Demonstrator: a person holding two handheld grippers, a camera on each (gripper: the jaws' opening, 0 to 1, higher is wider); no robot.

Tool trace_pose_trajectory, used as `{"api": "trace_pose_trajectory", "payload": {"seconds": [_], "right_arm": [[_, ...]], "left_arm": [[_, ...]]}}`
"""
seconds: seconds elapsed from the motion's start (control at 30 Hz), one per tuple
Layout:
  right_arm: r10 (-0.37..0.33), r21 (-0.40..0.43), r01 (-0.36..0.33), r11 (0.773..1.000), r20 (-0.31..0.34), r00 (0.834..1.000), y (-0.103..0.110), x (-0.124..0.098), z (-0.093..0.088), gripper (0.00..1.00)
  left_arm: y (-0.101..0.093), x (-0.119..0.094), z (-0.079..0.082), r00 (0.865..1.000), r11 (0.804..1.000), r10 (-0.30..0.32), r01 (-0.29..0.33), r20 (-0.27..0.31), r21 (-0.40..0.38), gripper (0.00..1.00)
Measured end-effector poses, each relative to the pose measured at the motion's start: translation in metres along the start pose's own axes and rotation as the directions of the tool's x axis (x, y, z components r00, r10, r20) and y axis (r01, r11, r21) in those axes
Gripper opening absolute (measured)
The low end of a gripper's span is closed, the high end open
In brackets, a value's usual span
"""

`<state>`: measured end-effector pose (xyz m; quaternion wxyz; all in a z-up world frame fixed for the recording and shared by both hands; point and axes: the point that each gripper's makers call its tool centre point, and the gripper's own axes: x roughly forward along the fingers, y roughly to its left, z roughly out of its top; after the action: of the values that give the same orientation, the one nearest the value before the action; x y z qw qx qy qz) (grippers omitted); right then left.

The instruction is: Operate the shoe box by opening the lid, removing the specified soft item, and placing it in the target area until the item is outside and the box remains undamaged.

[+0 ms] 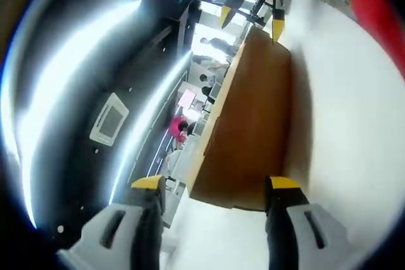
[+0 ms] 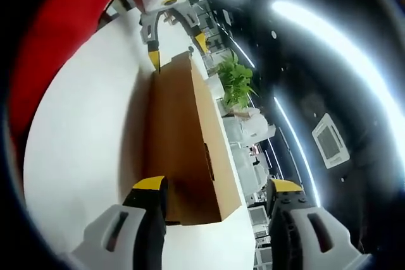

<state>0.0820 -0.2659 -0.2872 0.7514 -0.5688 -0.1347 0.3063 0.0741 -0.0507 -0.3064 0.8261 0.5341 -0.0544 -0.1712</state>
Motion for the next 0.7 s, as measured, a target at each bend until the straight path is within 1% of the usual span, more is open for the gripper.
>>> {"api": "trace_pose_trajectory", "payload": {"seconds": [0.1, 0.23, 0.3, 0.37, 0.43, 0.47, 0.57, 0.67, 0.7], "right_arm": [[0.007, -0.004, -0.007, 1.0, -0.003, 1.0, 0.0015, 0.0006, -0.0026, 0.66], [0.003, -0.01, -0.003, 1.0, -0.003, 1.0, 0.0012, -0.0002, -0.0033, 0.66], [0.007, -0.011, -0.007, 1.0, -0.006, 1.0, 0.0026, 0.0003, -0.0039, 0.66], [0.013, -0.02, -0.013, 1.0, -0.011, 1.0, 0.005, 0.0007, -0.0058, 0.66], [0.02, -0.019, -0.02, 1.0, -0.013, 1.0, 0.0064, 0.0012, -0.0058, 0.66], [0.023, -0.018, -0.023, 1.0, -0.016, 1.0, 0.0069, 0.0011, -0.0048, 0.66], [0.025, -0.021, -0.025, 0.999, -0.018, 1.0, 0.0072, 0.0018, -0.0041, 0.64], [0.028, -0.031, -0.029, 0.999, -0.026, 0.999, 0.0083, 0.0029, -0.0076, 0.6], [0.029, -0.03, -0.03, 0.999, -0.027, 0.999, 0.0084, 0.0031, -0.0078, 0.57]], "left_arm": [[0.0014, 0.0008, 0.0005, 1.0, 1.0, 0.001, -0.001, 0.002, -0.004, 0.65], [0.0062, 0.0008, 0.0011, 1.0, 1.0, 0.019, -0.019, 0.005, -0.002, 0.65], [0.0047, 0.0008, -0.0017, 1.0, 1.0, 0.017, -0.017, 0.0, -0.015, 0.65], [0.0023, 0.0013, -0.0034, 1.0, 1.0, 0.014, -0.014, 0.0, -0.009, 0.65], [0.0034, 0.0012, -0.0034, 1.0, 1.0, 0.02, -0.02, 0.001, -0.004, 0.65], [0.0047, 0.0009, -0.0027, 1.0, 1.0, 0.023, -0.023, 0.002, -0.016, 0.64], [0.0056, -0.0001, -0.0004, 1.0, 0.999, 0.015, -0.014, 0.011, -0.031, 0.58], [0.0074, -0.0015, 0.0024, 1.0, 0.999, 0.019, -0.019, 0.019, -0.034, 0.55], [0.0071, -0.0016, 0.0036, 1.0, 0.999, 0.014, -0.013, 0.025, -0.042, 0.55]]}}
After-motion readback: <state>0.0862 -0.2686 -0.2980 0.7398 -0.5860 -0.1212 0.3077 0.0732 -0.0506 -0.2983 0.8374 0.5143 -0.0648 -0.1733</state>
